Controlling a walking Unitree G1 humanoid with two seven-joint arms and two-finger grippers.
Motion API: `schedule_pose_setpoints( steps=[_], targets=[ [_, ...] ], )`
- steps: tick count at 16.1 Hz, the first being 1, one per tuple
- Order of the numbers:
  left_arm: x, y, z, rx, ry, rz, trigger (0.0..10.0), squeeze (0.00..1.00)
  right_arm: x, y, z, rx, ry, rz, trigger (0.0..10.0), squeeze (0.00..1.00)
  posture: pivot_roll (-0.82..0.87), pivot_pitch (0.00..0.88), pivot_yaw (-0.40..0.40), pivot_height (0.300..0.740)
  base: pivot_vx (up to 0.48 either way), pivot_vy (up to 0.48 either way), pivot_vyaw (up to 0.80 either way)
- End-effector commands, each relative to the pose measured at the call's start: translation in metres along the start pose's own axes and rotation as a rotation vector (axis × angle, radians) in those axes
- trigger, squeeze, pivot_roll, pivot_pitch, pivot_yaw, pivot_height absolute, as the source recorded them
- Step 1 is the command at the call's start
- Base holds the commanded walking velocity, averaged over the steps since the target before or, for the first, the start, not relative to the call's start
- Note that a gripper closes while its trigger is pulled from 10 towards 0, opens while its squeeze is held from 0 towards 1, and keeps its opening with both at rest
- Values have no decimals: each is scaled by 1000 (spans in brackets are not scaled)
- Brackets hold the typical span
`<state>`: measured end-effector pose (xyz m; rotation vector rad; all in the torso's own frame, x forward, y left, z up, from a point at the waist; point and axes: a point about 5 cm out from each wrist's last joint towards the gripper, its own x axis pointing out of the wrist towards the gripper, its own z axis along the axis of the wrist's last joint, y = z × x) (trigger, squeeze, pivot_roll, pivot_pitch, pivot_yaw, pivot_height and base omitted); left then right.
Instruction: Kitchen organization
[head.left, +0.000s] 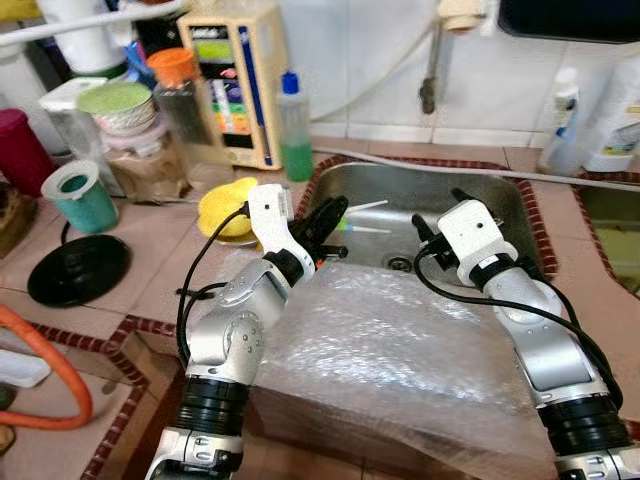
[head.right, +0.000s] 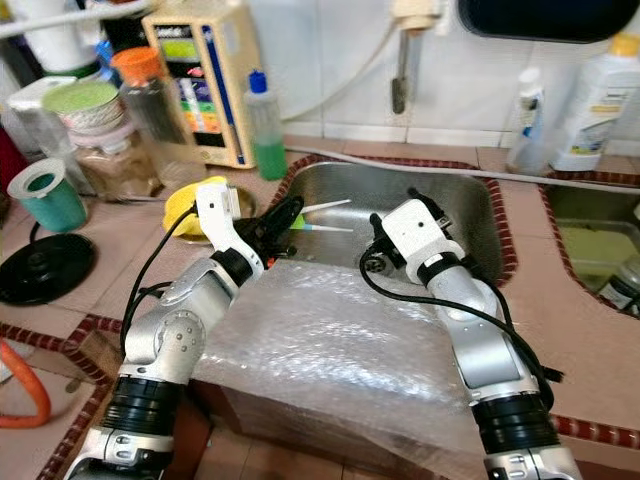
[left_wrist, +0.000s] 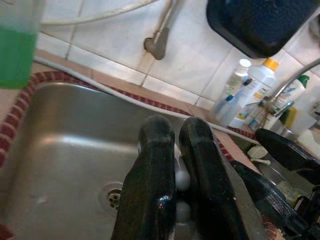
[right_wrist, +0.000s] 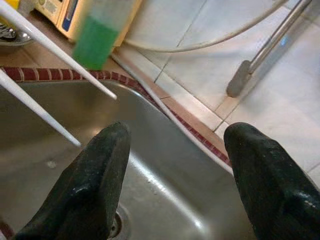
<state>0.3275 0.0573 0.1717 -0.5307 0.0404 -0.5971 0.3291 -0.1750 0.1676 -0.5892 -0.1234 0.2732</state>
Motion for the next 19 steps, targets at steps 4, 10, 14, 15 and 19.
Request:
schedule_pose_setpoints(
  steps=[4,10,14,15,19],
  targets=[
    [0,0,5,26,-4,1,10000,0,8,-5,0,101,30,3,10000,0,-54,0,101,740,0,0,0],
    [-5,9,2,74,-10,49,10000,0,9,10,8,120,-11,-30,10000,0,-37,0,126,740,0,0,0],
    [-6,10,-1,68,-8,48,10000,0,4,17,15,180,-35,-78,10000,0,-40,0,108,740,0,0,0],
    [-2,8,0,71,-14,39,10000,0,1,19,13,203,-23,-98,10000,0,-47,0,104,740,0,0,0],
    [6,0,3,63,-44,26,10000,0,-6,18,6,259,22,-169,10000,0,-50,0,105,740,0,0,-755]
  ],
)
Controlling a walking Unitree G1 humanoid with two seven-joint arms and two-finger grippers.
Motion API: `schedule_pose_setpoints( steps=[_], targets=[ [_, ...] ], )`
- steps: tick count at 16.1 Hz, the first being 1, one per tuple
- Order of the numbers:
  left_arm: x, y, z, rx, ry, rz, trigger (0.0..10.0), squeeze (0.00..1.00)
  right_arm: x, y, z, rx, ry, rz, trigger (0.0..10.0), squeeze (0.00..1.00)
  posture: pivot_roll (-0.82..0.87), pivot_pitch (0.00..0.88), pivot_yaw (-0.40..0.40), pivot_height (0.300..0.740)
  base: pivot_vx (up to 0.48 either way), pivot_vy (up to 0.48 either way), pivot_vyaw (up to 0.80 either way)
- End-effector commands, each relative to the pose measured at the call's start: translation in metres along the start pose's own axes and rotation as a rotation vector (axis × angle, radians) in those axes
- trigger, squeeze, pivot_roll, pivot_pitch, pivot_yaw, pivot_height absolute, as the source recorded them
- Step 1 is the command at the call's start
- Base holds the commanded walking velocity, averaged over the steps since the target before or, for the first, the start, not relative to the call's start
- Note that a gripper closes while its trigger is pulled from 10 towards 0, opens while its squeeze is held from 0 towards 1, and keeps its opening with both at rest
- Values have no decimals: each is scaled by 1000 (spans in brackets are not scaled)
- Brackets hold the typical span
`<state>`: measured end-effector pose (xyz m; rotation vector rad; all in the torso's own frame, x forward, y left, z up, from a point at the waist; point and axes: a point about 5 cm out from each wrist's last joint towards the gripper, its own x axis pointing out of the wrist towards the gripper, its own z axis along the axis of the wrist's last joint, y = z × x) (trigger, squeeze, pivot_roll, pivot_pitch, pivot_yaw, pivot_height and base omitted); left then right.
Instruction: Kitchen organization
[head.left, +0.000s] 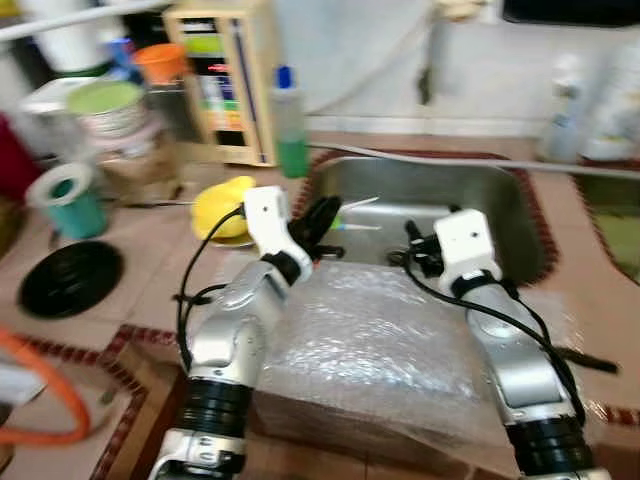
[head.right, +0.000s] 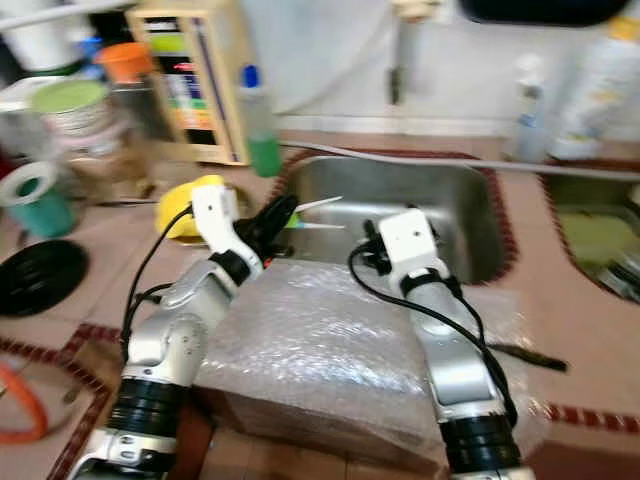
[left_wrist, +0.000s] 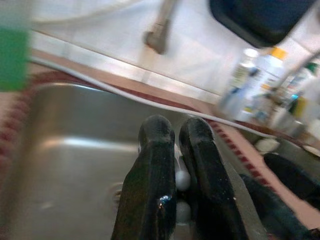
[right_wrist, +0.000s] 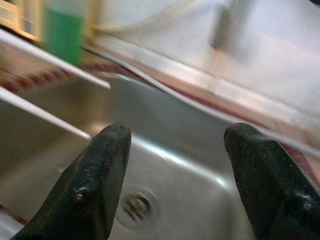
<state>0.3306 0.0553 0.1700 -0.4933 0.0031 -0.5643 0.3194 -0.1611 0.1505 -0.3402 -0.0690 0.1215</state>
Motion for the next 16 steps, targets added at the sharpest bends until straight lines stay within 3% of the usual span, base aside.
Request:
schedule_pose_setpoints(
  steps=[1,6,9,11,16],
  targets=[
    [3,-2,4,14,-14,3,10000,0,-1,-3,12,8,-48,-11,10000,0,-50,0,108,740,0,0,-800],
    [7,-9,8,34,-60,5,10000,0,-7,-13,11,26,-47,-36,10000,0,-85,0,115,740,0,0,0],
    [14,-16,8,0,-38,-51,10000,0,-7,-4,17,-34,-75,99,10000,0,-117,0,135,740,0,0,0],
    [16,-17,7,-19,-8,-80,10000,0,-4,-3,20,-53,-85,127,10000,0,-131,0,154,740,0,0,0],
    [23,-17,2,12,36,-103,10000,0,-2,2,19,-97,-87,232,10000,0,-118,0,124,740,0,0,0]
  ],
)
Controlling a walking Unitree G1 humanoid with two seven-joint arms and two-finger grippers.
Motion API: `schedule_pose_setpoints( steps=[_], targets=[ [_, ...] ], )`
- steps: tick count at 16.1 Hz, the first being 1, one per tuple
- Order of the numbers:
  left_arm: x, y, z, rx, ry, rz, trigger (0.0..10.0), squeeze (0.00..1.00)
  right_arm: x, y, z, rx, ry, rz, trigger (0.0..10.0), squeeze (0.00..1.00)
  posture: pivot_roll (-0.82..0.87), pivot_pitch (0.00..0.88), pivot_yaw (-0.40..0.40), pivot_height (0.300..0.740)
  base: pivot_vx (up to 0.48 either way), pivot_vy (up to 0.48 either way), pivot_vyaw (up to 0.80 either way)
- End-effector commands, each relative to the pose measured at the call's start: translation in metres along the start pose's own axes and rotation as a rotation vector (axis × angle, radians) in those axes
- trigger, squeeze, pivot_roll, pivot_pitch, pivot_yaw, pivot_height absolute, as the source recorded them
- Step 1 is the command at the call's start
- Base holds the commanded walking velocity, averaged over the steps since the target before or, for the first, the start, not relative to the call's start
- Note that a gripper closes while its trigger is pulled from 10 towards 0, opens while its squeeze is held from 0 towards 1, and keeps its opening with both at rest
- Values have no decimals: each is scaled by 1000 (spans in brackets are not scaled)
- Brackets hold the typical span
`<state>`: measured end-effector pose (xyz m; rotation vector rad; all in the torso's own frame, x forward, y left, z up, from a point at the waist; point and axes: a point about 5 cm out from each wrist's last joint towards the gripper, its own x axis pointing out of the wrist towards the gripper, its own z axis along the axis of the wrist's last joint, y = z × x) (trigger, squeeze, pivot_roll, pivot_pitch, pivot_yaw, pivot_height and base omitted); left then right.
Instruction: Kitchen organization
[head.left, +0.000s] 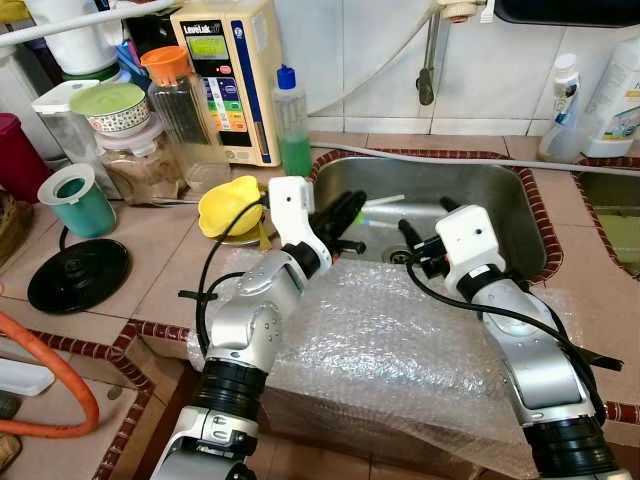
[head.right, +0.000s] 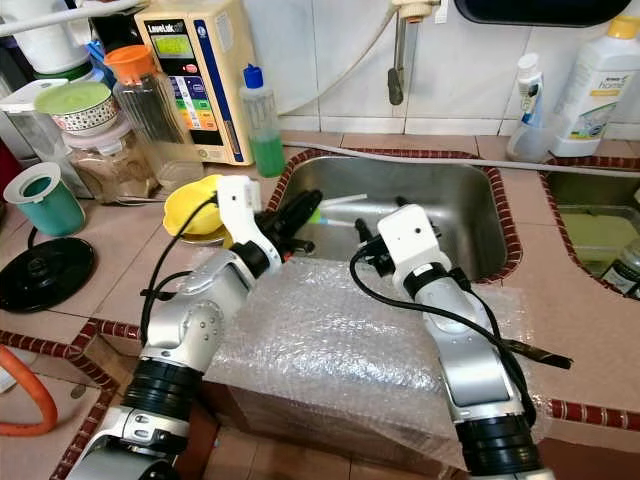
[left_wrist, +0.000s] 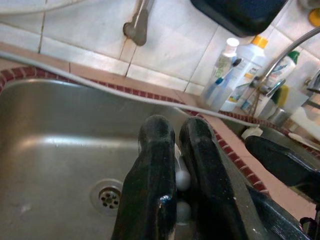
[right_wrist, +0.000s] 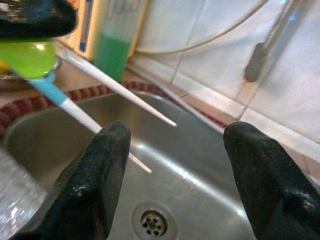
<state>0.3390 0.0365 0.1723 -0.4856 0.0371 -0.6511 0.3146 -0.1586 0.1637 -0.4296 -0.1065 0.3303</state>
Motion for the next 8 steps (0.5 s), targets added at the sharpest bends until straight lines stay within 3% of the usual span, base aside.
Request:
schedule_pose_setpoints(
  steps=[1,7,8],
  targets=[
    [7,-7,9,23,-18,-28,10000,0,2,1,5,-28,-22,49,10000,0,-119,0,124,740,0,0,0],
    [17,-10,12,20,-50,-23,10000,0,-8,1,8,-59,-52,195,10000,0,-120,0,110,740,0,0,0],
    [18,-12,12,14,-54,-31,10000,0,-7,4,8,-58,-58,203,10000,800,-121,0,111,740,0,0,0]
  ],
)
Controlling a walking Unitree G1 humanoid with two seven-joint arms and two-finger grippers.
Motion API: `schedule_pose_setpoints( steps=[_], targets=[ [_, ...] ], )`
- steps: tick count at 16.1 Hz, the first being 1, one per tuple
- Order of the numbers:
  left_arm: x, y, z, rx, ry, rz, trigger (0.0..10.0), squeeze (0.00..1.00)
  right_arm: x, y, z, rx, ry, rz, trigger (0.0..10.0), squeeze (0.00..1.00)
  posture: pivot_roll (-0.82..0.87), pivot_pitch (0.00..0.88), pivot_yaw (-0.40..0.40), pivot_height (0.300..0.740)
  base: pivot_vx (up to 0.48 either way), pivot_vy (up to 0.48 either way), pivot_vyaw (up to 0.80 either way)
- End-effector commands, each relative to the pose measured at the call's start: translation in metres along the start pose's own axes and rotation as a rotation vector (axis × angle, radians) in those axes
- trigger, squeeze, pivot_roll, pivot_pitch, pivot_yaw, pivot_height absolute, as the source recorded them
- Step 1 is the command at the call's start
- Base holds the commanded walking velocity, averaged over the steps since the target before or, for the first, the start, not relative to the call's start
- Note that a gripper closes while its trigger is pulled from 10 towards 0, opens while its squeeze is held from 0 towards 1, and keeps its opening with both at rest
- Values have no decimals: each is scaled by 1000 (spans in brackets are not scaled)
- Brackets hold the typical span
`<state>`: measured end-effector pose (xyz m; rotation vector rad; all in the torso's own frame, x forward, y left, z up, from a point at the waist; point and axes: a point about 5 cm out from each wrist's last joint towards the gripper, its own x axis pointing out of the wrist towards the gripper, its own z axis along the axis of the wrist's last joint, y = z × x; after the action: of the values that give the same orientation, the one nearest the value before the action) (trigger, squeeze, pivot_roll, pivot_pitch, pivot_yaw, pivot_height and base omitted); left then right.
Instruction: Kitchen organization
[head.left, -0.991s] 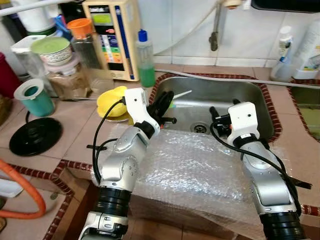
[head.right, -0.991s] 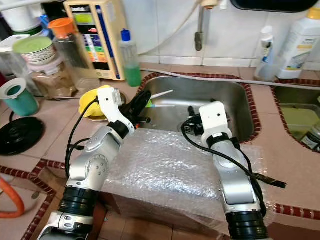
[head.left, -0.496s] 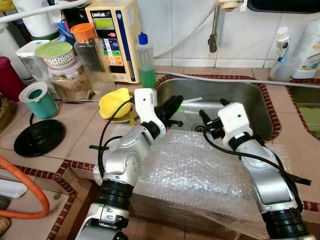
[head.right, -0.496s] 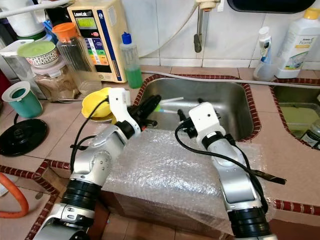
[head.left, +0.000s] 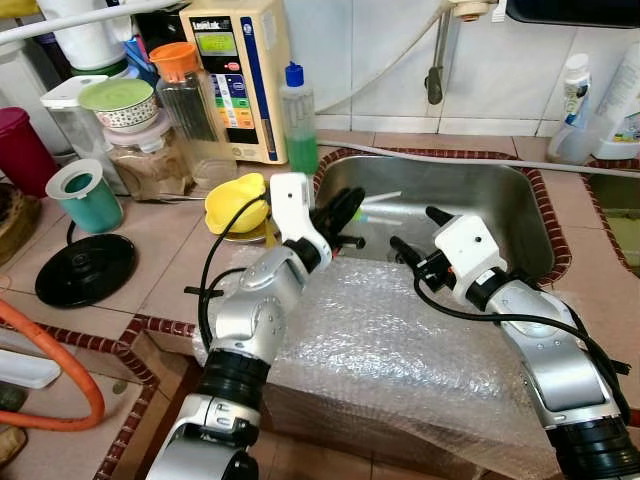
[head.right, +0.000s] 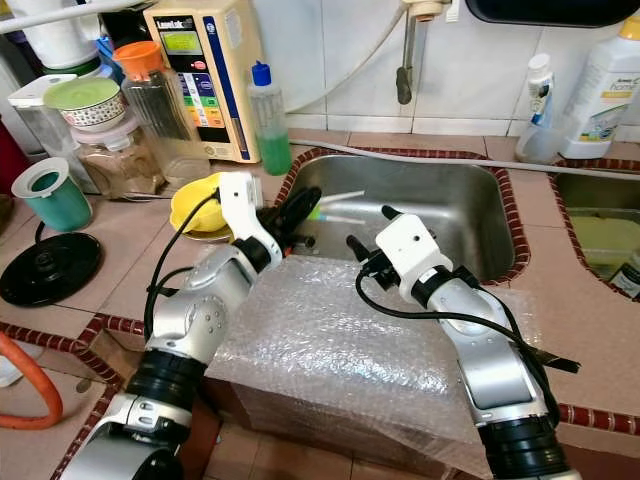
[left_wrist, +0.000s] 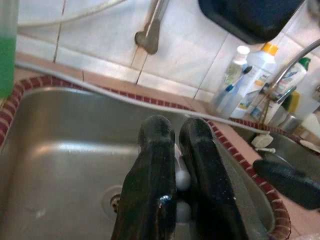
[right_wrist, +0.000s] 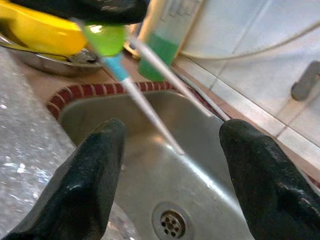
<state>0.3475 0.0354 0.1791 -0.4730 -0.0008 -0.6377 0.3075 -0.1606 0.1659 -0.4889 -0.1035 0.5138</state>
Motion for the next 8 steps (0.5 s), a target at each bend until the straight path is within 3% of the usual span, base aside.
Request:
schedule_pose_setpoints(
  steps=[1,3,4,8],
  targets=[
    [11,-14,6,-11,-22,-39,10000,0,2,6,6,-21,-31,22,10000,1000,-121,0,111,740,0,0,0],
    [13,-16,7,-29,-24,-46,10000,0,7,11,6,-60,-32,33,10000,1000,-121,0,113,740,0,0,0],
    [13,-18,7,-39,-22,-51,10000,0,9,15,6,-71,-35,47,10000,0,-122,0,115,740,0,0,0],
    [16,-29,2,-62,0,-84,10000,0,22,22,9,-113,-55,48,10000,0,-116,0,110,740,0,0,0]
  ],
)
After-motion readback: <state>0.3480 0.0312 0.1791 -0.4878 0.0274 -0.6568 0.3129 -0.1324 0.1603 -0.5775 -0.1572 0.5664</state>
